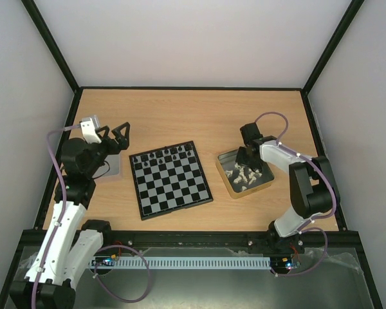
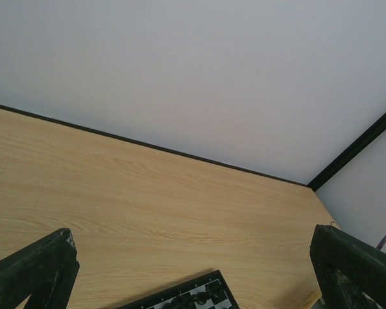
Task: Set up the chess pieces on the board
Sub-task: Pick up the chess piece from the storage box.
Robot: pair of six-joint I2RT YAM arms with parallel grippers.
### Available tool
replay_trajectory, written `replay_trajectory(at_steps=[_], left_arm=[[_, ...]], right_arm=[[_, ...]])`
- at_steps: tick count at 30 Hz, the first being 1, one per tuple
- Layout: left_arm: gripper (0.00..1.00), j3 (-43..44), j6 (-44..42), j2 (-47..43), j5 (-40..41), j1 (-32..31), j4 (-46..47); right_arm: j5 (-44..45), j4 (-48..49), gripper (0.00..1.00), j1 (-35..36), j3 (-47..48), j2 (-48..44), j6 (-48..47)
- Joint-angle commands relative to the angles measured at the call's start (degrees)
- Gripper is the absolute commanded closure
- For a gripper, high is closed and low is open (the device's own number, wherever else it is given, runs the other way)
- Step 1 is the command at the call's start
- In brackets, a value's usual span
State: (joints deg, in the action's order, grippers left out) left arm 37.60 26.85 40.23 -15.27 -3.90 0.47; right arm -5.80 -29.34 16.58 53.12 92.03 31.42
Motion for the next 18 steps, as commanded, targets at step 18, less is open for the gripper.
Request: replay_trajectory(at_steps=[18], left_arm=[[0.0,0.2,-1.4,-1.6,3.2,-0.6,0.4]], right_arm=[[8.6,1.2,0.98,1.1,-0.4,-4.4,0.7]])
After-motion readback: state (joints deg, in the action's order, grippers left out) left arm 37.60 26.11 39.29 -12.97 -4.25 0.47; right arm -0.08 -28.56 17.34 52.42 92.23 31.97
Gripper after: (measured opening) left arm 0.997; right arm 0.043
